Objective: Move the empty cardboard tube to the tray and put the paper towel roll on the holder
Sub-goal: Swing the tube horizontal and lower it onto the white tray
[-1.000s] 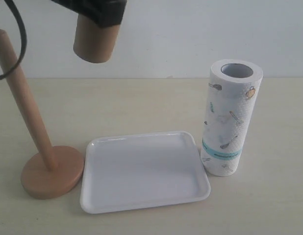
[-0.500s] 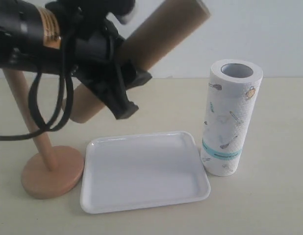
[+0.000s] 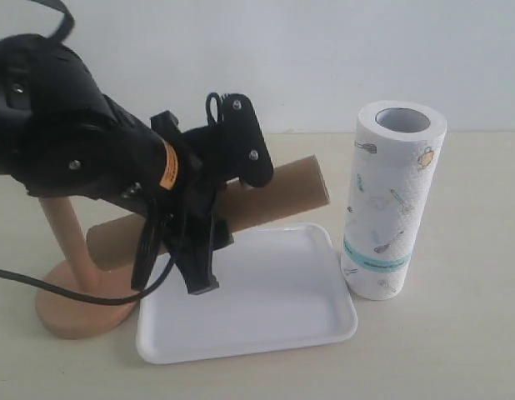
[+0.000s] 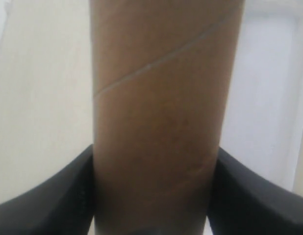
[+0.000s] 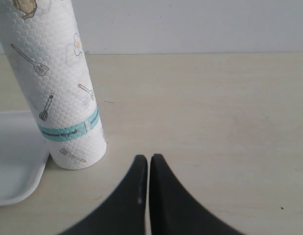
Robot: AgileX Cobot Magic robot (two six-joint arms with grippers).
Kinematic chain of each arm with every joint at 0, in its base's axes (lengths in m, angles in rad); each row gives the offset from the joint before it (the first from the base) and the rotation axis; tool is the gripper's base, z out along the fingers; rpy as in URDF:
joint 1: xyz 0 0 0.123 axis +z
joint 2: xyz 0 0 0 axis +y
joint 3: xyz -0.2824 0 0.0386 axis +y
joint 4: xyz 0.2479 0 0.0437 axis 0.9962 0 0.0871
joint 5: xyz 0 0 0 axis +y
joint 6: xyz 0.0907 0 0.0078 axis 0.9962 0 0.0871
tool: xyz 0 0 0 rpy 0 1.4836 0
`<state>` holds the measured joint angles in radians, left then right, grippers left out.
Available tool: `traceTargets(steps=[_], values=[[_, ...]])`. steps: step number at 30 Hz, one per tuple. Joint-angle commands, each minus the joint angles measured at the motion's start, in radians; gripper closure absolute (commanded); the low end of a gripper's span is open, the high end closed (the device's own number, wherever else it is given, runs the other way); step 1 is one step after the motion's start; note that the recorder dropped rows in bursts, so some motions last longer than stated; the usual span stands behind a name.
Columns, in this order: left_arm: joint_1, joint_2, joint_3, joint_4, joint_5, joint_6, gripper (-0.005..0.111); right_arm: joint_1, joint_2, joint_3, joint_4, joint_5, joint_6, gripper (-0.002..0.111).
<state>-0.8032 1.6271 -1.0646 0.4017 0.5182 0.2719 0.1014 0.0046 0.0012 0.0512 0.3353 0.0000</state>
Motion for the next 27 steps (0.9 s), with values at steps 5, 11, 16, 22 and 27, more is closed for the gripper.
traceTargets(steps=[5, 11, 16, 22, 27], values=[[-0.008, 0.136, -0.007, 0.031, -0.014, 0.050, 0.103, -0.002, -0.005, -0.001, -0.006, -0.004, 0.000, 0.107], [-0.008, 0.204, -0.007, 0.028, -0.152, 0.047, 0.103, -0.002, -0.005, -0.001, -0.006, -0.004, 0.000, 0.107], [-0.008, 0.263, -0.056, 0.032, -0.121, 0.052, 0.103, -0.002, -0.005, -0.001, -0.006, -0.004, 0.000, 0.107], [-0.008, 0.332, -0.135, 0.032, -0.039, 0.069, 0.103, -0.002, -0.005, -0.001, -0.006, -0.004, 0.000, 0.107], [-0.008, 0.363, -0.141, 0.032, -0.024, 0.097, 0.103, -0.002, -0.005, -0.001, -0.006, -0.004, 0.000, 0.107]])
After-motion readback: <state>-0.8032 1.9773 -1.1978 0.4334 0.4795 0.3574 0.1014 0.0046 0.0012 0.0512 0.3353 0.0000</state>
